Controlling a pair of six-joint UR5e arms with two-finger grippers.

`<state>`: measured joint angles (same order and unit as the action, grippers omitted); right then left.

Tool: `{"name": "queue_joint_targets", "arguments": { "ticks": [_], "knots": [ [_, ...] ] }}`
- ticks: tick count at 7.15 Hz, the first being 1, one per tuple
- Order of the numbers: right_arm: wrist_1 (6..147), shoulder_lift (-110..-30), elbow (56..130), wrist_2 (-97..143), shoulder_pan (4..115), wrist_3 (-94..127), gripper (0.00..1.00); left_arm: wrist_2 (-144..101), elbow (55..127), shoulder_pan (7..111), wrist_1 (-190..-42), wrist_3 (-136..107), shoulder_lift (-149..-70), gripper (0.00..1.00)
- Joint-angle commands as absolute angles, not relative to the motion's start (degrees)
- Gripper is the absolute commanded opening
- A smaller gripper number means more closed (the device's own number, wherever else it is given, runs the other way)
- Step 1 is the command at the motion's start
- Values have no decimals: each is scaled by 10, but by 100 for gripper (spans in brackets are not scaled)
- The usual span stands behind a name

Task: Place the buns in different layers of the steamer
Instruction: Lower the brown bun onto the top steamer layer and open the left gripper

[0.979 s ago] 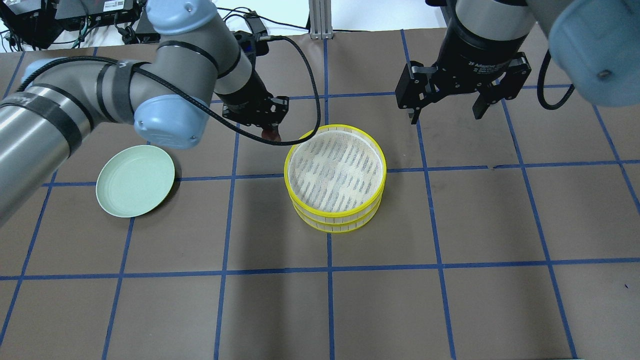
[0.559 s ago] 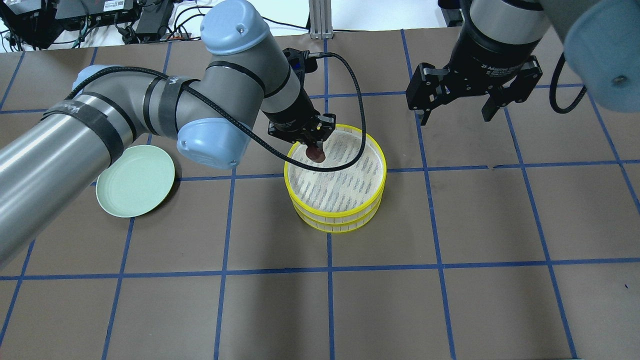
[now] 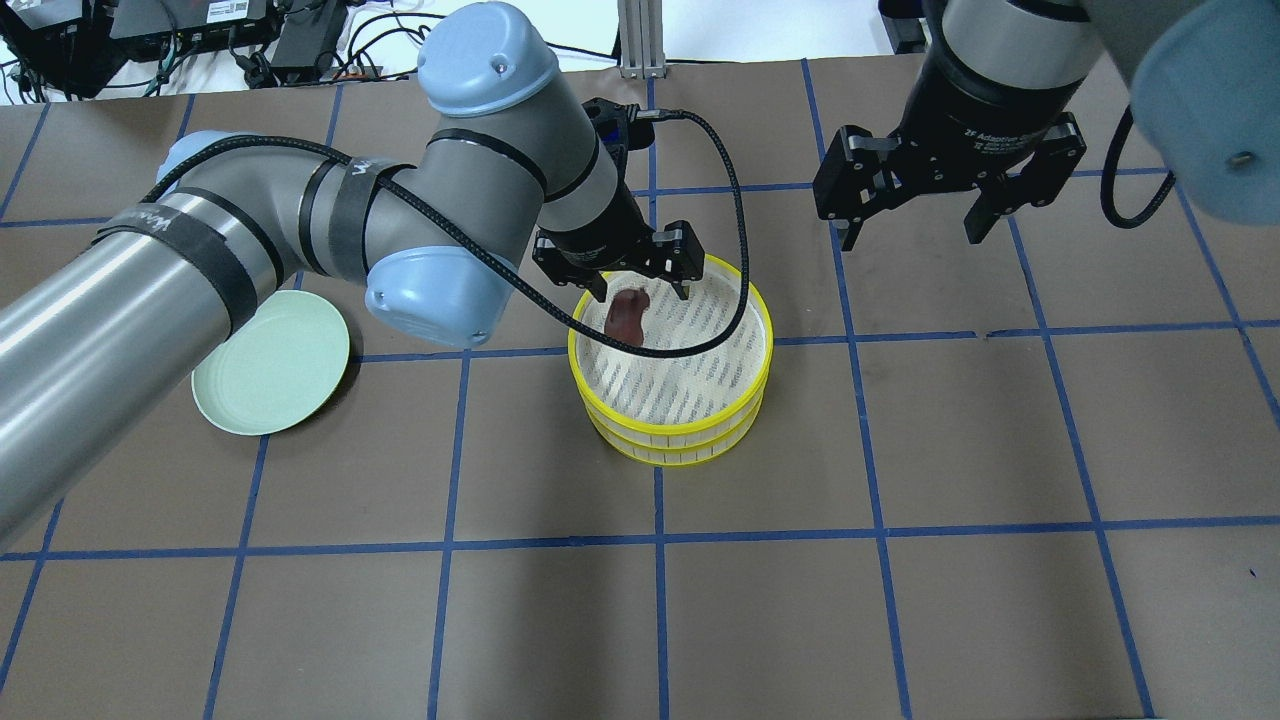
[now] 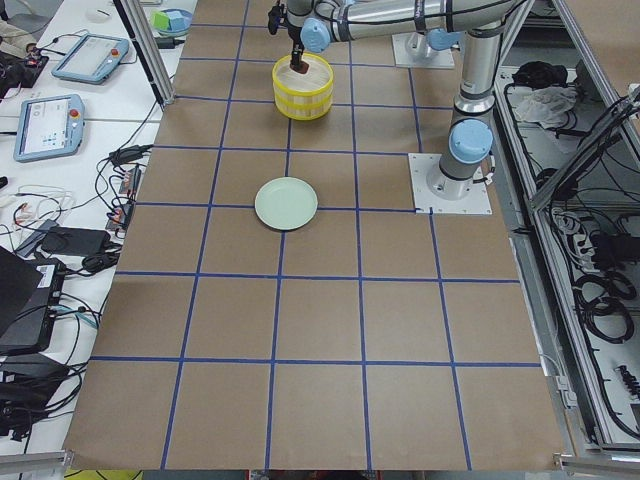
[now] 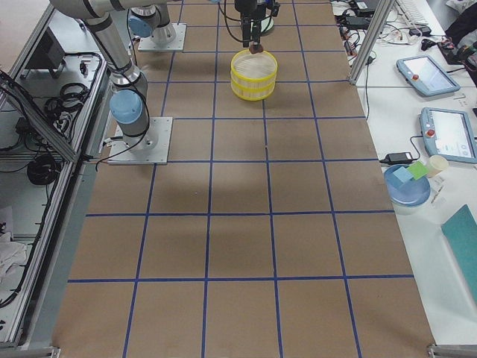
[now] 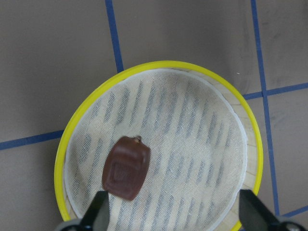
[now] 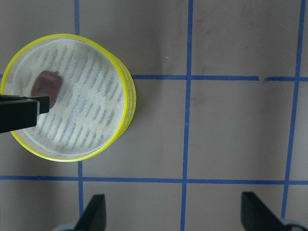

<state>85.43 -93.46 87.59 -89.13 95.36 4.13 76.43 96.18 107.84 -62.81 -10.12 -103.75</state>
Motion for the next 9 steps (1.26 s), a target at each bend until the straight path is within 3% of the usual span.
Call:
{"name": "queue_joint_targets", "arguments": {
  "ticks": [1,3,9],
  "knots": [
    [854,-934,875,-891,954,41,100,762,962,1083,-634,-107,-1037,100],
    [857,-931,869,-893,950,47,100,823,954,1059,-684,-97,-1018,100],
    [853,-932,866,-893,940,47,100,918,869,860,-894,29,-917,100]
  ]
}}
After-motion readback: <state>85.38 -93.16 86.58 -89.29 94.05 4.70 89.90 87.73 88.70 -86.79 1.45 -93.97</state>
